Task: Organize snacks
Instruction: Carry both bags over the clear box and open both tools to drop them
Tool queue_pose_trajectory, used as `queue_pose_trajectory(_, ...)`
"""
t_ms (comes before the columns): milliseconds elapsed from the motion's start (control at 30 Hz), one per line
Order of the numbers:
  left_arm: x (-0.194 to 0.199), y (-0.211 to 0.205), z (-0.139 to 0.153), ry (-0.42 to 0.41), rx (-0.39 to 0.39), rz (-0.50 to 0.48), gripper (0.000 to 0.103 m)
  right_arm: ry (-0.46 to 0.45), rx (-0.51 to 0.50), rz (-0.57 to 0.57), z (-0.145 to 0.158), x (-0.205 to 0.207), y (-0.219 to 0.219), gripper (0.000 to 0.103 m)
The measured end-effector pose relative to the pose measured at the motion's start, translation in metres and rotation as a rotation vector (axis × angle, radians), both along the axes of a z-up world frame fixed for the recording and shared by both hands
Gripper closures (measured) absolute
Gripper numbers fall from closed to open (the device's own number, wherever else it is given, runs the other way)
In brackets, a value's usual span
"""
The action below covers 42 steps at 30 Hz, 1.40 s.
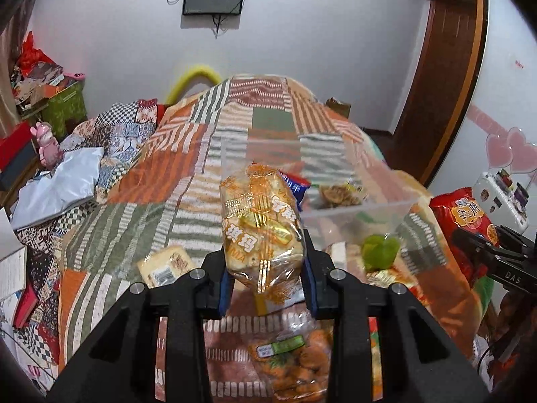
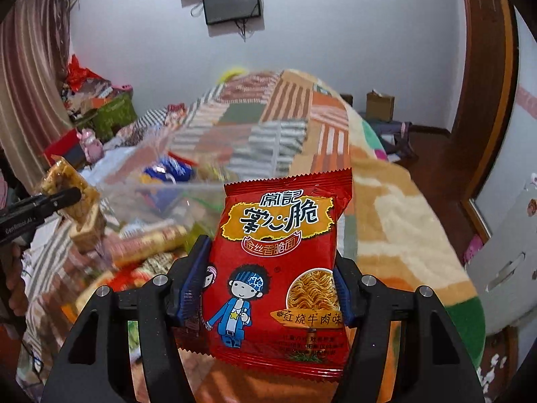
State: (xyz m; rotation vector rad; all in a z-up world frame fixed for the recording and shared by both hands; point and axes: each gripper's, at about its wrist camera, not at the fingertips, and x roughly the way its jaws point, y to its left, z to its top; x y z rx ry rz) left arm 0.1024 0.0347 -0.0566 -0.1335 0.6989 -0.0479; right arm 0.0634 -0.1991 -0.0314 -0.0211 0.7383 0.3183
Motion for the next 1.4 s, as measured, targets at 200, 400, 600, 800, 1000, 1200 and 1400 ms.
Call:
queue_pose_trajectory(200,0.014,-0.008,0.01,-0.027,-0.017,-0.016,0.069,-0.042,0.038,0.015,0.011,0.016,0.012,0.043)
queue_pose_trajectory(400,0.035,-0.016,0.013,-0.04,-0.024,-0.039,0.069,-0.07,0.053,0.046,0.017,0.037,0.031,0.043)
queue_pose_trajectory(600,0.057,-0.021,0.009,-0.034,-0.029,-0.057,0.069,-0.081,0.061,0.094,0.019,0.056,0.053,0.043)
queue_pose_trajectory(800,0.075,-0.022,-0.002,-0.015,-0.026,-0.067,0.069,-0.081,0.047,0.146,0.014,0.07,0.079,0.043)
queue_pose_trajectory(1000,0.09,-0.014,-0.013,0.002,-0.025,-0.057,0.069,-0.055,0.007,0.179,0.002,0.089,0.101,0.043)
queue_pose_trajectory(1200,0.1,-0.006,-0.027,0.046,-0.048,-0.057,0.069,-0.012,-0.013,0.192,-0.011,0.105,0.114,0.043)
queue_pose_trajectory(1400,0.103,-0.005,-0.036,0.068,-0.059,-0.06,0.069,0.031,-0.046,0.208,-0.021,0.112,0.125,0.043)
